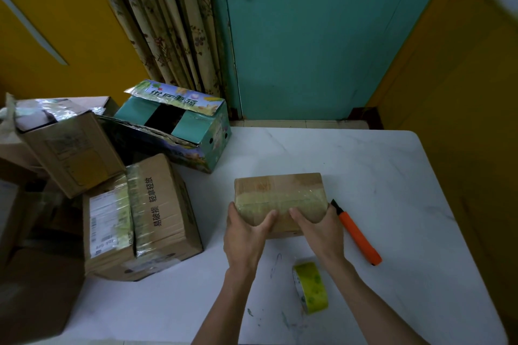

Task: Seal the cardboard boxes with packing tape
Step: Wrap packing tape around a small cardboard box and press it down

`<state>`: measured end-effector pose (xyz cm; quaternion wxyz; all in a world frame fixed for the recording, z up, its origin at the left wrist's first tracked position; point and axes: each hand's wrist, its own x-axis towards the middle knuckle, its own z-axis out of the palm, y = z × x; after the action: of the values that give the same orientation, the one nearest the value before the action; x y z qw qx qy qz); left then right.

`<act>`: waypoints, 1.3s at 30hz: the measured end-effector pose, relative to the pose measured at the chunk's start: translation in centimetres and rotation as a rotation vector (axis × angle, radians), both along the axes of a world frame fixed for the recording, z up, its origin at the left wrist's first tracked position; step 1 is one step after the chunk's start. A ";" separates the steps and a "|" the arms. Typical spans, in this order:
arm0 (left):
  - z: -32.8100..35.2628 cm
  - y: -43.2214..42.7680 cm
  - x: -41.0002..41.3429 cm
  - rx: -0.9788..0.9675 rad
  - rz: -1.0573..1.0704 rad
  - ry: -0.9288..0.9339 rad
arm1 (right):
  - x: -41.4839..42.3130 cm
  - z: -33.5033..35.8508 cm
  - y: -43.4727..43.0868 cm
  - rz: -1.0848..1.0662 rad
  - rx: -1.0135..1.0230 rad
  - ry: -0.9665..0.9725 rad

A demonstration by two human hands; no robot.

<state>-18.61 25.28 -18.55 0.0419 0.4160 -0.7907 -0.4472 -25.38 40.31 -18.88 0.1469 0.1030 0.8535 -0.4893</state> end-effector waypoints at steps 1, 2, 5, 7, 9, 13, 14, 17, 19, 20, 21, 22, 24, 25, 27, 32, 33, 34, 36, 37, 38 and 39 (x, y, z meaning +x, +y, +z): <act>0.0 -0.1 -0.1 0.024 0.009 0.027 | 0.0 0.3 0.0 0.006 -0.007 0.001; -0.2 -0.3 -0.2 0.042 0.010 0.053 | -0.2 0.4 0.0 0.015 0.004 0.009; -0.3 -0.7 -0.2 0.019 -0.011 0.091 | -0.4 0.6 0.1 0.029 0.064 0.074; -0.4 -0.8 -0.1 -0.049 -0.035 0.102 | -0.3 0.2 0.3 0.026 0.097 0.144; -0.7 -0.9 0.0 -0.090 -0.050 0.093 | -0.6 -0.4 0.8 0.045 0.141 0.201; -0.4 -1.3 -0.4 -0.139 -0.082 0.035 | -1.2 -0.3 0.9 0.055 0.137 0.177; -0.3 -1.7 -0.6 -0.147 -0.082 0.003 | -1.4 -0.1 0.9 0.056 0.135 0.162; 1.2 -2.2 -2.1 -0.175 -0.088 -0.157 | -2.0 1.7 0.4 0.193 0.264 0.050; 2.1 -1.6 -2.9 -0.150 -0.119 -0.200 | -2.5 2.8 -0.4 0.239 0.315 -0.072; 2.2 -0.9 -3.1 -0.130 -0.144 -0.221 | -2.7 2.8 -0.9 0.216 0.332 -0.095; 2.2 -0.3 -3.3 -0.104 -0.143 -0.227 | -2.7 3.0 -1.4 0.178 0.344 -0.096; 2.1 0.2 -3.4 -0.086 -0.116 -0.223 | -2.5 2.8 -1.8 0.127 0.339 -0.078; 1.7 0.4 -3.6 -0.086 -0.064 -0.219 | -2.1 2.4 -1.9 0.058 0.280 -0.015; 1.4 0.4 -3.6 -0.097 -0.058 -0.220 | -2.0 2.2 -1.7 0.041 0.261 0.013; 1.0 0.2 -3.6 -0.117 -0.040 -0.196 | -1.9 2.1 -1.3 0.033 0.265 0.055; 0.8 -1.3 -3.6 -0.032 0.048 -0.037 | -2.4 0.3 -0.3 -0.023 0.239 0.188; 0.7 -1.7 -3.7 -0.031 0.044 -0.013 | -2.5 0.0 0.0 -0.033 0.223 0.224; 0.5 -2.0 -3.7 -0.039 0.040 0.008 | -2.6 -0.2 0.2 -0.039 0.219 0.254; 0.1 -2.3 -3.5 -0.067 0.044 0.050 | -2.8 -0.2 0.3 -0.051 0.220 0.278; 0.0 -2.4 -3.5 -0.079 0.056 0.065 | -2.9 -0.1 0.4 -0.058 0.222 0.277; -0.2 -2.5 -3.5 -0.080 0.071 0.071 | -3.0 0.0 0.5 -0.066 0.223 0.262; -0.3 -2.6 -3.5 -0.075 0.084 0.072 | -3.0 0.2 0.6 -0.063 0.220 0.242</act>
<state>-22.16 22.66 -18.85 0.1045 0.4306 -0.7866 -0.4299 -28.41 40.89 -18.70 0.0154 0.0853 0.9098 -0.4060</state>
